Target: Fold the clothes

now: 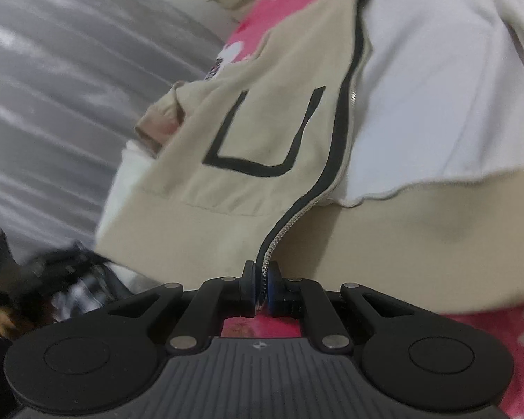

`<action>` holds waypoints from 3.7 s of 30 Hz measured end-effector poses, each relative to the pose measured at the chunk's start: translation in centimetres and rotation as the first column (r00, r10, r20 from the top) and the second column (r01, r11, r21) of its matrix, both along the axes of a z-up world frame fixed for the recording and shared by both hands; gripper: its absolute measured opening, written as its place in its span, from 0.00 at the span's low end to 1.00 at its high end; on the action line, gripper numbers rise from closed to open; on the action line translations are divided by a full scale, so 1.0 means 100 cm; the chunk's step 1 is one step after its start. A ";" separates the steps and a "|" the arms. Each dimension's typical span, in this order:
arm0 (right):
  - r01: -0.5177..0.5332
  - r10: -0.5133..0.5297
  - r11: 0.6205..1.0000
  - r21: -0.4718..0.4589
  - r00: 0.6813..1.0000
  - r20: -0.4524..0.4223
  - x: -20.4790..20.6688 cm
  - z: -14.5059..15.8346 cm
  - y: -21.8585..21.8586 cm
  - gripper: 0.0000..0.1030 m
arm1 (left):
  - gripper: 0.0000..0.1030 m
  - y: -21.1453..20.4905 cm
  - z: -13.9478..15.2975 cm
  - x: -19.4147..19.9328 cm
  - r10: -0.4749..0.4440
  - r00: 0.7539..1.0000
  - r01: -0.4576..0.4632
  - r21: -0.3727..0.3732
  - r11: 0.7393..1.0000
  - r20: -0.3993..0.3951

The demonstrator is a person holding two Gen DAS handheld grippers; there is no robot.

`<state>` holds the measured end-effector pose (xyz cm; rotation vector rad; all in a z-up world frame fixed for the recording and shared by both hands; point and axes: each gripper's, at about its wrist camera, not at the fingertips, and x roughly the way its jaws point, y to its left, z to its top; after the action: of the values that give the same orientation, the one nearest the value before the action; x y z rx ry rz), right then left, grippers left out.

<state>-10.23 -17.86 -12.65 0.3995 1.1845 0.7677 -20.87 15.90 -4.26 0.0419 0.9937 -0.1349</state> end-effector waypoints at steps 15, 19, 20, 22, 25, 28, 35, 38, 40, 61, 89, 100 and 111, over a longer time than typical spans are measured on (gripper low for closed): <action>-0.030 0.067 0.982 -0.188 0.979 0.191 0.005 -0.027 0.025 0.07 | 0.00 -0.024 -0.050 -0.003 -0.044 0.996 0.053 0.129 0.990 -0.074; -0.060 0.100 0.972 -0.225 0.981 0.167 -0.002 -0.046 0.031 0.07 | 0.03 -0.026 -0.050 -0.005 -0.074 0.993 0.085 0.139 0.987 -0.088; -0.062 0.103 0.971 -0.229 0.979 0.173 -0.003 -0.046 0.032 0.07 | 0.05 -0.024 -0.049 -0.005 -0.075 0.993 0.087 0.133 0.987 -0.094; -0.064 0.107 0.970 -0.235 0.979 0.176 -0.002 -0.049 0.033 0.07 | 0.07 -0.017 -0.048 -0.004 -0.072 0.988 0.085 0.096 0.992 -0.136; -0.063 0.106 0.968 -0.241 0.980 0.169 -0.004 -0.050 0.033 0.07 | 0.19 -0.007 -0.043 -0.006 -0.052 0.984 0.057 0.026 0.998 -0.169; -0.057 0.097 0.968 -0.244 0.983 0.156 -0.009 -0.044 0.033 0.08 | 0.29 0.001 -0.031 -0.008 -0.018 0.990 0.014 -0.037 0.999 -0.137; -0.031 0.063 0.963 -0.268 0.992 0.111 -0.011 -0.024 0.021 0.30 | 0.30 -0.006 -0.011 0.017 -0.045 0.997 0.040 -0.079 0.996 -0.061; -0.026 0.071 0.952 -0.304 0.988 0.139 -0.004 -0.001 0.003 0.32 | 0.31 -0.017 -0.012 0.041 -0.088 0.995 0.085 -0.063 0.994 -0.052; -0.033 0.083 0.948 -0.316 0.986 0.146 0.013 0.018 -0.007 0.32 | 0.31 -0.027 -0.016 0.063 -0.122 0.991 0.118 -0.069 0.991 -0.053; 0.206 -0.138 0.962 -0.180 0.934 0.330 0.354 -0.008 0.024 0.44 | 0.31 -0.110 -0.104 0.203 -0.182 0.978 0.141 -0.323 0.936 -0.103; 0.090 0.240 0.845 -0.527 0.817 0.524 0.370 0.026 0.082 0.15 | 0.30 -0.116 -0.118 0.230 -0.201 0.963 0.097 -0.464 0.881 -0.180; 0.150 0.312 0.751 -0.643 0.777 0.546 0.375 -0.025 0.112 0.15 | 0.34 -0.120 -0.123 0.233 -0.175 0.970 0.072 -0.488 0.870 -0.169; 0.276 0.229 0.818 -0.505 0.650 0.725 0.343 0.008 0.092 0.31 | 0.39 -0.110 -0.118 0.228 -0.119 0.983 0.028 -0.527 0.849 -0.140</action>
<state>24.09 -8.62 -11.89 -0.4248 0.5246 0.4174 1.89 4.91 -16.02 -0.4417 1.0960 -0.4855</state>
